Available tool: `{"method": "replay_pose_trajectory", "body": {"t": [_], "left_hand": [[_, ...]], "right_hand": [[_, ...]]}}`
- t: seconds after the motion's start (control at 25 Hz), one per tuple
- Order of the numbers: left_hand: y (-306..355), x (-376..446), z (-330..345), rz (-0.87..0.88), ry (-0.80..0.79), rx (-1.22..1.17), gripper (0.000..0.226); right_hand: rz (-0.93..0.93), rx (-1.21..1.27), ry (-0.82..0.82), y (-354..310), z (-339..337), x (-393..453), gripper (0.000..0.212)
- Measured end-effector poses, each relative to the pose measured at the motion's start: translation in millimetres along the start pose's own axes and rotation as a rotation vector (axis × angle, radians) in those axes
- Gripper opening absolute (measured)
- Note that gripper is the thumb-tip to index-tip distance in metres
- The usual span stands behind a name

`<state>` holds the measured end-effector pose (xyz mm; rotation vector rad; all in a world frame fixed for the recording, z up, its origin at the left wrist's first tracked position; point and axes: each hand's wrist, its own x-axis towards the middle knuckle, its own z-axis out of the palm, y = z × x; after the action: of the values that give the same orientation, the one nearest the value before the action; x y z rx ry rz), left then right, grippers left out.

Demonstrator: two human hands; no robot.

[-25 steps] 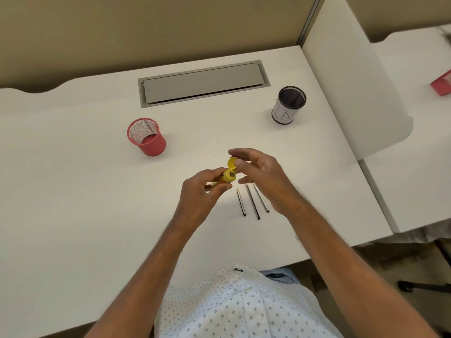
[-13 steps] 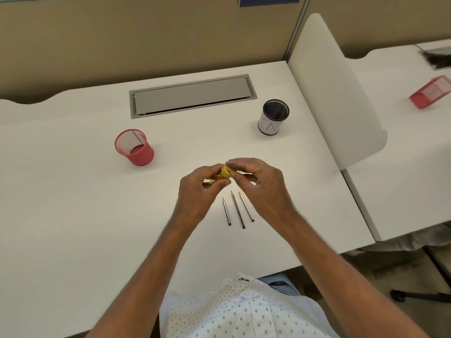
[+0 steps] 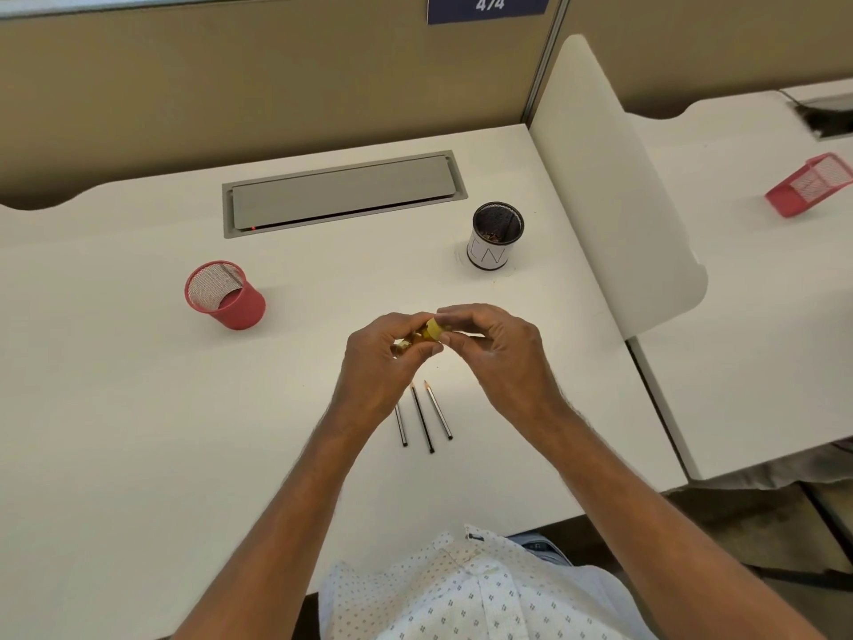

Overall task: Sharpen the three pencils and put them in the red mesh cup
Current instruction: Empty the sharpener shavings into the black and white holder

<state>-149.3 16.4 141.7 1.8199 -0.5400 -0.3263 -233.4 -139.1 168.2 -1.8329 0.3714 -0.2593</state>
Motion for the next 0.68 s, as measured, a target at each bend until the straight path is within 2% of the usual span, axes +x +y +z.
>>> {"method": "replay_pose_trajectory", "body": {"t": [0.32,0.52,0.68], "left_hand": [[-4.5,22.6,19.3,-0.053,0.003,0.034,0.03],[-1.9,47.9,27.2,0.008,-0.048,0.22,0.035],[0.3,79.9,36.4,0.0,-0.082,0.3,0.037]], "right_hand": [[0.032,0.01,-0.079,14.7,-19.3,27.2,0.023],[0.034,-0.031,-0.123,23.4,-33.4,50.8,0.034],[0.092,-0.068,-0.115,30.1,-49.0,80.7,0.032]]}}
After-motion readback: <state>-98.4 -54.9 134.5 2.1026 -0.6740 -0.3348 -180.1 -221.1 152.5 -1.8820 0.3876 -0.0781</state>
